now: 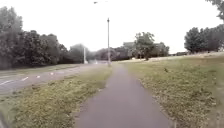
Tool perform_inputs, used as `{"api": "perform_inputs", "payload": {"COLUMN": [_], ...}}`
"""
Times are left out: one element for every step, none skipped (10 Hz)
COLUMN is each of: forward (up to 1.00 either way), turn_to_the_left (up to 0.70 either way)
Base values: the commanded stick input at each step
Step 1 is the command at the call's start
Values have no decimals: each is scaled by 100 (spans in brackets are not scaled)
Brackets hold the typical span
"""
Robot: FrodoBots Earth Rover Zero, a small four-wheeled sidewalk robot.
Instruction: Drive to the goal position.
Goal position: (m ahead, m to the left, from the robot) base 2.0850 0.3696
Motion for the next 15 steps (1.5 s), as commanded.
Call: {"api": "perform_inputs", "payload": {"forward": [100, 100, 100, 100, 100, 100, 100, 100, 100, 100, 100, 100, 100, 100, 100], "turn_to_the_left": [0, 0, 0, 0, 0, 0, 0, 0, 0, 0, 0, 0, 0, 0, 0]}}
